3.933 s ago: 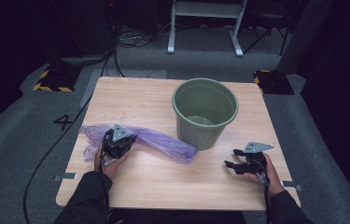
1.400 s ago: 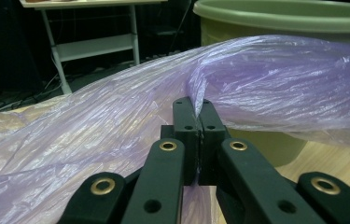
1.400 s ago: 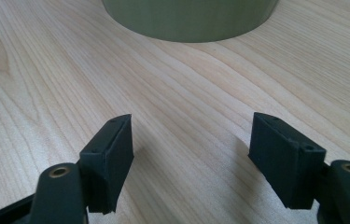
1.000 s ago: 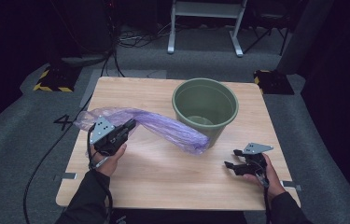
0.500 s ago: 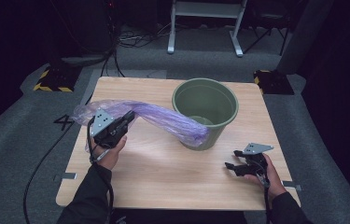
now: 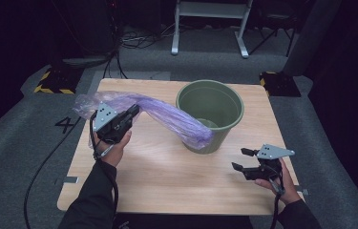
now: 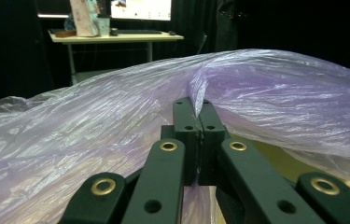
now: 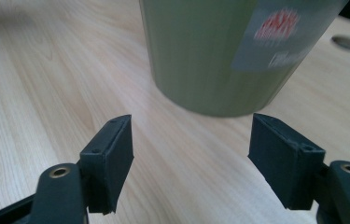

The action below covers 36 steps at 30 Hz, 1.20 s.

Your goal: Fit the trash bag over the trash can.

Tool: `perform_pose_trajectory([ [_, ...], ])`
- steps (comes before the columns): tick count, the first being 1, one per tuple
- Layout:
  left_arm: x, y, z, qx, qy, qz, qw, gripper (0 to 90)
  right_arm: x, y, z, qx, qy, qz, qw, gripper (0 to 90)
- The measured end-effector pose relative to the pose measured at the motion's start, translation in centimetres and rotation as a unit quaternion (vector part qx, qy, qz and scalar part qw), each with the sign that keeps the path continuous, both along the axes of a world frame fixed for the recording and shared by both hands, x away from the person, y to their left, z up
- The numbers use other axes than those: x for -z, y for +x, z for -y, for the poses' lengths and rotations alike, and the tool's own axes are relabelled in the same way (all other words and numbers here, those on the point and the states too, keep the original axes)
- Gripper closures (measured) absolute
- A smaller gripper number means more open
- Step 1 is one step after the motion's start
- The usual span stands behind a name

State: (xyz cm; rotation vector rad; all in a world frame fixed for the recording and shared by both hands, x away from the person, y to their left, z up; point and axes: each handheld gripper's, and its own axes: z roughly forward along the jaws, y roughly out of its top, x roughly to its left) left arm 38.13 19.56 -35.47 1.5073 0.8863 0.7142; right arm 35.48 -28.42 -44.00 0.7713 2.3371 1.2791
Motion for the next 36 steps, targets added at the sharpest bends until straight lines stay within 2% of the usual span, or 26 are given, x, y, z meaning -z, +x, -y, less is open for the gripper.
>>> perform_pose_trajectory([
  [6, -0.9, 0.4, -0.2, -0.006, -0.012, 0.001, 0.9999, 89.3, -1.4, -0.2, 0.2, 0.002, 0.016, 0.016, 0.9997, 31.3],
  [13, -1.9, 1.3, 0.8, -0.028, 0.006, 0.007, 0.9996, 89.3, -3.0, -0.4, 0.6, 0.006, 0.032, 0.034, 0.9989, 31.7],
  [15, -2.0, 1.7, 1.4, -0.041, 0.012, 0.008, 0.9991, 89.3, -4.3, -0.5, 0.7, 0.008, 0.040, 0.050, 0.9979, 32.4],
  [18, -2.0, 2.2, 2.0, -0.049, 0.023, 0.008, 0.9985, 89.3, -5.1, -0.3, 0.6, 0.011, 0.039, 0.059, 0.9974, 33.5],
  [25, -2.6, 2.8, 2.9, -0.069, 0.009, 0.013, 0.9975, 89.3, -7.3, 0.1, -0.2, 0.006, 0.045, 0.077, 0.9960, 32.8],
  [30, -3.6, 3.0, 3.1, -0.074, 0.007, 0.018, 0.9970, 89.3, -9.0, 0.4, -0.7, 0.002, 0.054, 0.089, 0.9946, 33.0],
  [33, -3.9, 3.1, 3.0, -0.075, -0.005, 0.018, 0.9970, 89.3, -9.6, 0.8, -0.8, 0.003, 0.056, 0.090, 0.9944, 33.0],
  [36, -3.9, 3.2, 3.4, -0.080, 0.004, 0.021, 0.9966, 89.3, -9.8, 1.0, -1.0, 0.004, 0.055, 0.092, 0.9943, 33.1],
])
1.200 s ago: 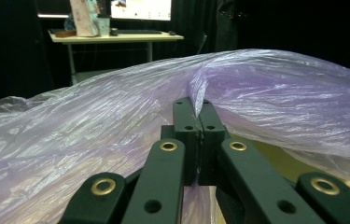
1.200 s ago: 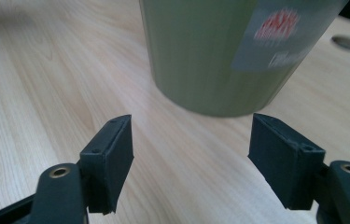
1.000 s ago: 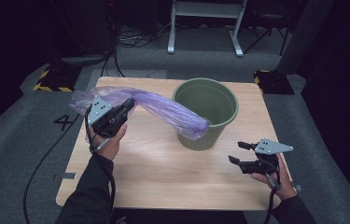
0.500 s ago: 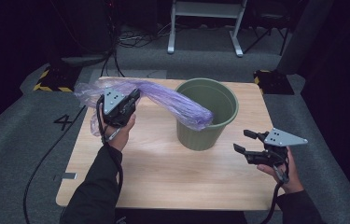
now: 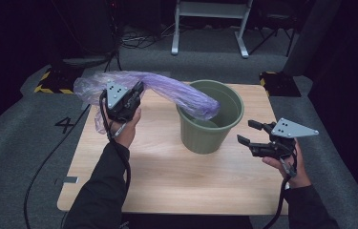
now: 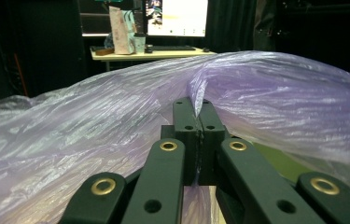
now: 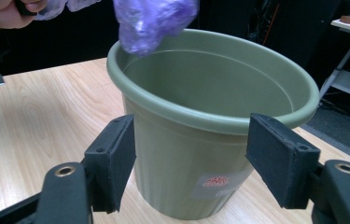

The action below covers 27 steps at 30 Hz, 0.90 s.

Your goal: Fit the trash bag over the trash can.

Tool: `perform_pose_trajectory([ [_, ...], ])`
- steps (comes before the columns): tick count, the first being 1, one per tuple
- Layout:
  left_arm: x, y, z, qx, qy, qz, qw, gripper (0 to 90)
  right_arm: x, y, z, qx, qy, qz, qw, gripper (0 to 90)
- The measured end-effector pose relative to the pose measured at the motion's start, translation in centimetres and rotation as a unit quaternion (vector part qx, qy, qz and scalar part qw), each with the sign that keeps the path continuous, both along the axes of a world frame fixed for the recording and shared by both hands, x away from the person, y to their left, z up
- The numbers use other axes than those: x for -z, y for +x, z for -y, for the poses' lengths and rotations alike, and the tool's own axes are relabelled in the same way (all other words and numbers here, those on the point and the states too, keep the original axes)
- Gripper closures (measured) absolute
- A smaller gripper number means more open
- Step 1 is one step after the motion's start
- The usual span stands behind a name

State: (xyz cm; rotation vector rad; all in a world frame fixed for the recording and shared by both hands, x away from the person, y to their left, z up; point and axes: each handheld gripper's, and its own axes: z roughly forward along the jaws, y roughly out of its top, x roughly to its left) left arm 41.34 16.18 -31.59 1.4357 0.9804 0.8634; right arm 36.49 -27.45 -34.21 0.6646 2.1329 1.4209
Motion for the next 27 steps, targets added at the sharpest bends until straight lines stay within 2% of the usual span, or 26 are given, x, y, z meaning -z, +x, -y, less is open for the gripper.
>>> perform_pose_trajectory([
  [6, 0.4, 0.1, 1.5, -0.003, 0.021, 0.004, 0.9998, 89.3, -0.4, 0.3, -0.4, -0.002, 0.002, 0.003, 1.0000, 33.0],
  [12, 1.2, 0.2, 3.4, 0.006, 0.037, 0.005, 0.9993, 89.3, -2.0, 1.0, -1.8, -0.014, -0.001, 0.010, 0.9998, 33.5],
  [17, 1.7, 0.0, 4.5, 0.030, 0.030, 0.004, 0.9991, 89.3, -2.6, 1.4, -3.4, -0.037, 0.009, 0.005, 0.9993, 33.7],
  [20, 2.0, -0.2, 5.1, 0.045, 0.033, 0.004, 0.9984, 89.2, -2.8, 1.5, -4.4, -0.038, -0.002, 0.012, 0.9992, 33.5],
  [21, 2.2, -0.3, 5.4, 0.055, 0.030, 0.002, 0.9980, 89.3, -2.9, 1.6, -4.7, -0.036, -0.004, 0.013, 0.9992, 33.7],
  [24, 2.5, -0.5, 5.7, 0.080, 0.019, 0.001, 0.9966, 89.1, -3.1, 2.2, -6.0, -0.008, -0.032, 0.018, 0.9993, 33.4],
  [27, 2.7, -0.6, 6.0, 0.097, 0.016, -0.005, 0.9951, 89.1, -3.2, 2.7, -6.8, -0.003, -0.044, 0.016, 0.9989, 32.7],
])
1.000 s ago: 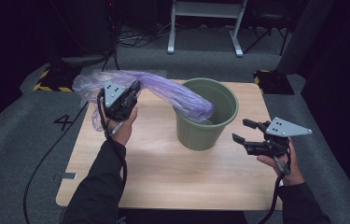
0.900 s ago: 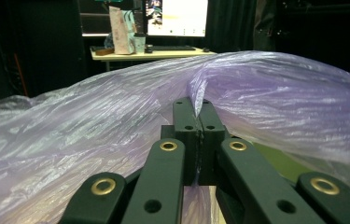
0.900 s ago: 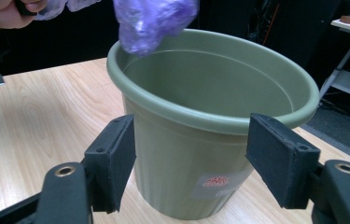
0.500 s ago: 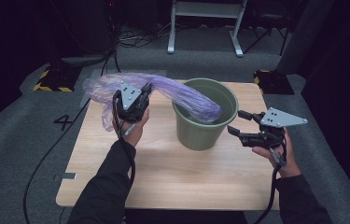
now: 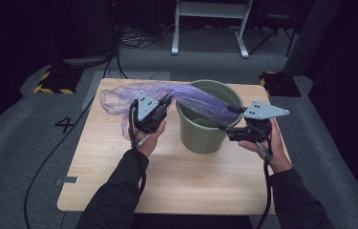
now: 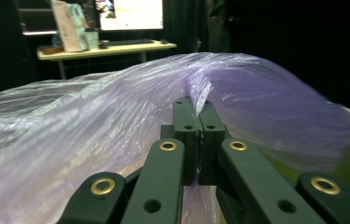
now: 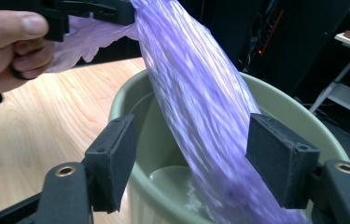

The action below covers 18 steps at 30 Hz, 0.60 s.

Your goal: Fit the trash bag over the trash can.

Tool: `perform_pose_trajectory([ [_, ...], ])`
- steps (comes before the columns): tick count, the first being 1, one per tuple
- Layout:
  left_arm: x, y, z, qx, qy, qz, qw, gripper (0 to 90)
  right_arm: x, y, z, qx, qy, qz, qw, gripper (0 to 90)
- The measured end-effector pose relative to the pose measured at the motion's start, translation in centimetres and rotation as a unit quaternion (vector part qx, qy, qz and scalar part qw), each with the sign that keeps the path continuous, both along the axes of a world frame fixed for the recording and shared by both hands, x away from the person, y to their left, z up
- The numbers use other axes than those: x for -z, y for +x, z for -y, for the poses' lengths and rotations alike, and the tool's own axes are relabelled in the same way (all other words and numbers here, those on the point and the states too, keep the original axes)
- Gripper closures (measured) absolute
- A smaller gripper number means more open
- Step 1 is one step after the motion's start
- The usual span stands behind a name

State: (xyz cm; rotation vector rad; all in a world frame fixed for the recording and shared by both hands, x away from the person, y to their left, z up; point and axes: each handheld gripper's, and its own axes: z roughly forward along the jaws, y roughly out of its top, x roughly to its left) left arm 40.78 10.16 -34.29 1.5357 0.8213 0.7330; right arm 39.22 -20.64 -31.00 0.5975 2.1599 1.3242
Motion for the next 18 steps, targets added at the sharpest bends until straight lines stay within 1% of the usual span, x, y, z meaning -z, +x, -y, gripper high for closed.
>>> perform_pose_trajectory([
  [2, 0.2, -0.1, 0.3, 0.013, 0.001, -0.006, 0.9999, 89.1, 0.0, 0.4, -0.6, 0.007, -0.014, 0.001, 0.9999, 31.8],
  [5, 0.5, -0.2, 0.6, 0.035, -0.007, -0.018, 0.9992, 89.1, 0.1, 1.2, -1.1, 0.021, -0.028, -0.001, 0.9994, 31.8],
  [8, 0.8, -0.3, 1.0, 0.052, -0.002, -0.024, 0.9984, 89.1, 0.2, 1.5, -1.3, 0.023, -0.035, -0.002, 0.9991, 32.0],
  [10, 1.0, -0.5, 1.2, 0.069, -0.002, -0.032, 0.9971, 89.1, 0.3, 1.7, -1.5, 0.020, -0.041, -0.004, 0.9989, 33.1],
  [11, 1.1, -0.5, 1.3, 0.074, -0.001, -0.033, 0.9967, 89.1, 0.3, 1.8, -1.5, 0.021, -0.045, -0.004, 0.9988, 34.5],
  [12, 1.2, -0.6, 1.5, 0.080, 0.004, -0.034, 0.9962, 89.1, 0.4, 1.9, -1.6, 0.019, -0.046, -0.005, 0.9988, 35.2],
  [14, 1.5, -0.6, 1.7, 0.093, 0.002, -0.040, 0.9949, 89.1, 0.5, 2.0, -1.7, 0.016, -0.051, -0.004, 0.9986, 39.5],
  [15, 1.5, -0.6, 1.8, 0.097, 0.005, -0.042, 0.9943, 89.1, 0.5, 2.0, -1.9, 0.015, -0.055, -0.001, 0.9984, 42.1],
  [18, 1.6, -0.7, 2.2, 0.108, 0.012, -0.045, 0.9931, 89.1, 0.6, 1.8, -2.3, -0.004, -0.058, 0.006, 0.9983, 42.6],
])
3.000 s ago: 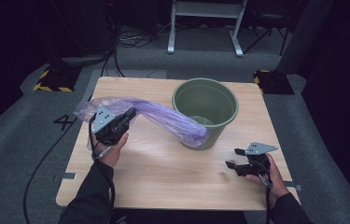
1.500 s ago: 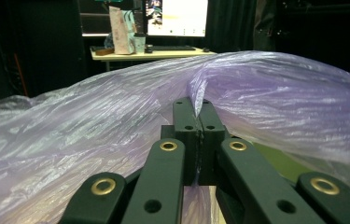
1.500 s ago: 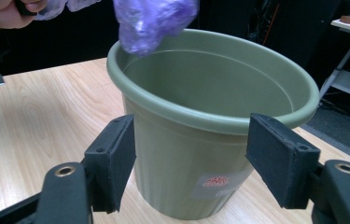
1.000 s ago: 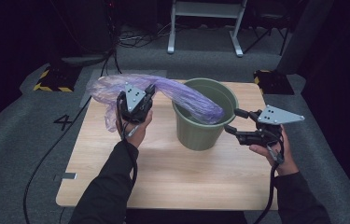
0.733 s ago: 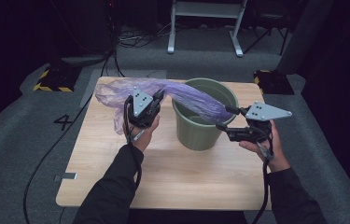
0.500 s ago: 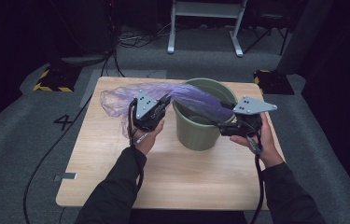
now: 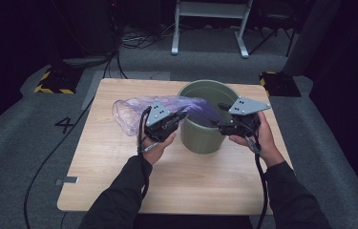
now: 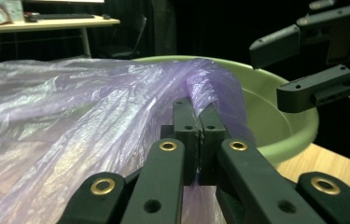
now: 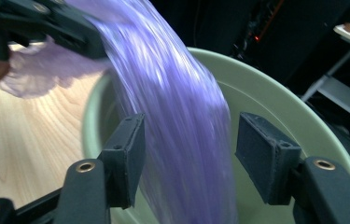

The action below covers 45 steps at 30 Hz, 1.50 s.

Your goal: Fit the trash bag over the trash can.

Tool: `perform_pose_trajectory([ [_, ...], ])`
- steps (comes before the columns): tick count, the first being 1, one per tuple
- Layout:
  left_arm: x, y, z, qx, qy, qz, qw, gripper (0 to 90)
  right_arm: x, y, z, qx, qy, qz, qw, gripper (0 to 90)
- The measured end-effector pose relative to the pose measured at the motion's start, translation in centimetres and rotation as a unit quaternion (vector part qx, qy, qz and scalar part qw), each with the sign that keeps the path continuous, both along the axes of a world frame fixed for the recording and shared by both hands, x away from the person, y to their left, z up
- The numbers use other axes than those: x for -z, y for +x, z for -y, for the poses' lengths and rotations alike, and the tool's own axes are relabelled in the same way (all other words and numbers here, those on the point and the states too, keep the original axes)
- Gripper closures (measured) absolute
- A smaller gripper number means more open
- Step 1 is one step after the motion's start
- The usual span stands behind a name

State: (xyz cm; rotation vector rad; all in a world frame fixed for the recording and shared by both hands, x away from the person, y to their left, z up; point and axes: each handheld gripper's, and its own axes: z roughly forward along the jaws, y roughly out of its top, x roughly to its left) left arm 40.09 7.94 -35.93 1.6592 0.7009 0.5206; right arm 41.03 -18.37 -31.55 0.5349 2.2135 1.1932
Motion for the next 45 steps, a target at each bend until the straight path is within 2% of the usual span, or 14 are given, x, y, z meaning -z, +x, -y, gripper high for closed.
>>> perform_pose_trajectory([
  [5, 0.0, -0.2, 0.6, 0.017, 0.009, -0.002, 0.9998, 89.1, 0.1, -0.2, -0.9, -0.014, -0.016, 0.010, 0.9997, 44.9],
  [8, 0.0, -0.3, 0.9, 0.024, 0.015, -0.002, 0.9996, 89.0, 0.2, 0.0, -1.2, -0.015, -0.017, 0.013, 0.9997, 59.1],
  [11, 0.1, -0.3, 1.0, 0.033, 0.015, -0.014, 0.9992, 86.8, 0.5, 0.1, -1.5, -0.021, -0.025, 0.016, 0.9993, 74.5],
  [16, 0.1, -0.5, 0.7, 0.037, 0.019, -0.015, 0.9990, 83.3, 0.9, 0.5, -1.4, -0.019, -0.013, 0.006, 0.9997, 88.8],
  [18, 0.0, -0.7, 0.5, 0.037, 0.019, -0.017, 0.9990, 80.7, 1.1, 0.5, -1.4, -0.016, -0.011, 0.006, 0.9998, 90.0],
  [20, -0.3, -0.9, 0.3, 0.027, 0.036, -0.015, 0.9989, 75.8, 1.1, 0.6, -1.3, -0.017, -0.004, 0.005, 0.9998, 90.0],
  [21, -0.3, -1.1, 0.2, 0.025, 0.042, -0.016, 0.9987, 68.4, 1.1, 0.6, -1.2, -0.013, -0.003, 0.008, 0.9999, 90.0],
  [24, -0.5, -2.1, -0.3, 0.035, 0.059, -0.012, 0.9976, 57.2, 1.1, 0.6, -1.0, 0.001, -0.004, 0.008, 1.0000, 90.0],
  [27, -0.4, -3.0, -1.1, 0.049, 0.065, -0.011, 0.9966, 41.0, 1.1, 0.8, -0.7, 0.013, -0.005, 0.009, 0.9999, 90.0],
  [29, -0.2, -3.9, -2.0, 0.046, 0.073, -0.002, 0.9963, 33.5, 1.1, 0.8, -0.3, 0.019, -0.010, 0.013, 0.9997, 90.0],
  [32, 0.2, -5.2, -3.6, 0.051, 0.063, 0.010, 0.9967, 25.9, 1.2, 0.9, 0.4, 0.024, -0.007, 0.008, 0.9997, 90.0],
  [38, 1.0, -6.9, -6.4, 0.043, 0.046, 0.015, 0.9979, 17.1, 1.5, 1.0, 1.2, 0.036, -0.010, 0.008, 0.9993, 90.0],
  [43, 1.5, -6.6, -8.0, 0.033, 0.031, 0.008, 0.9989, 16.4, 1.5, 1.3, 1.9, 0.043, -0.012, 0.006, 0.9990, 90.0],
  [45, 1.6, -6.1, -8.2, 0.027, 0.037, 0.006, 0.9989, 15.8, 1.5, 1.4, 2.0, 0.043, -0.007, 0.004, 0.9990, 89.4],
])
